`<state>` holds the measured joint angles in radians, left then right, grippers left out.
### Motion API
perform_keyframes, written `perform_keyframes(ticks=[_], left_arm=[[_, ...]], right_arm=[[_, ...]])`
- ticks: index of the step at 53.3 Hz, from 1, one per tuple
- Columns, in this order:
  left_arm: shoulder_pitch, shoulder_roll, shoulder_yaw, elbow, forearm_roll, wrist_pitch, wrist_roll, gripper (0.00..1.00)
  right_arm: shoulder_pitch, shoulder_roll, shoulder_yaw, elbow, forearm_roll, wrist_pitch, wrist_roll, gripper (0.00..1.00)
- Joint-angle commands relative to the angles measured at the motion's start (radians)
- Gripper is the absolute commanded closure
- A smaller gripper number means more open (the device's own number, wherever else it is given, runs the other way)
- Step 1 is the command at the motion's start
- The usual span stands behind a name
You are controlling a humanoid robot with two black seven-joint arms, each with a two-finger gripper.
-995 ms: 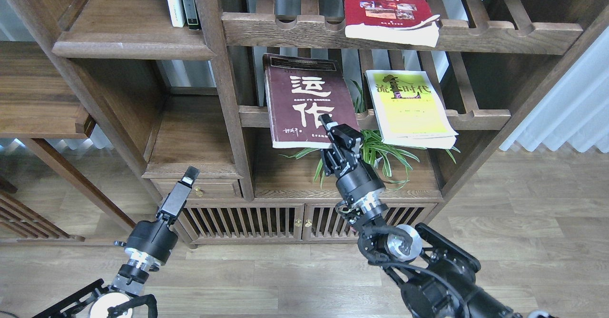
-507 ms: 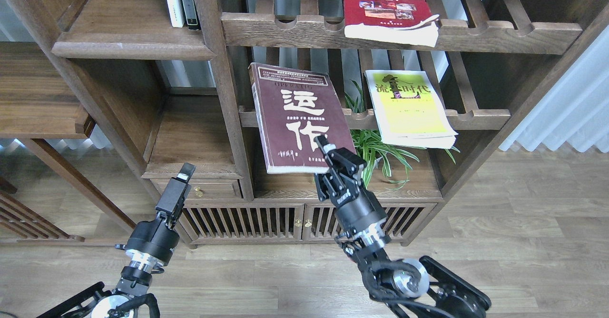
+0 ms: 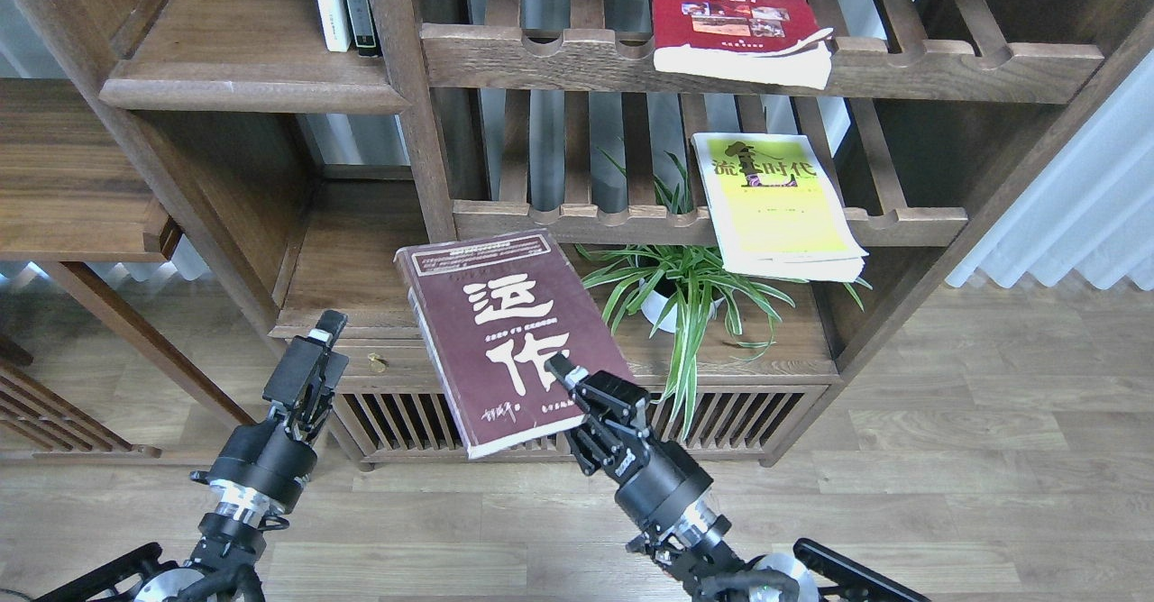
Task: Organize books on shelf
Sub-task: 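Catch the dark red book between both grippers and hold it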
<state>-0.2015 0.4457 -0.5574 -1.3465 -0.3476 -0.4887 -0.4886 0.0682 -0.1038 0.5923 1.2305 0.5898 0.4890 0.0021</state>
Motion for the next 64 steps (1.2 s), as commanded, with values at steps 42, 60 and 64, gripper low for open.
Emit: perform_keyframes(ticks=[42, 60, 64], left_arm=[[-0.007, -0.015, 0.145, -0.011, 0.001, 0.0, 0.081, 0.08], [-0.006, -0.021, 0.156, -0.011, 0.009, 0.0, 0.091, 0.11], [-0.006, -0.022, 0.156, -0.011, 0.009, 0.0, 0.091, 0.16]], right_arm=[[0.005, 0.072, -0.075, -0.063, -0.099, 0.0, -0.033, 0.9], [0.008, 0.078, -0.075, -0.083, -0.105, 0.0, -0.04, 0.89], [0.008, 0.079, -0.074, -0.083, -0.105, 0.0, -0.04, 0.89]])
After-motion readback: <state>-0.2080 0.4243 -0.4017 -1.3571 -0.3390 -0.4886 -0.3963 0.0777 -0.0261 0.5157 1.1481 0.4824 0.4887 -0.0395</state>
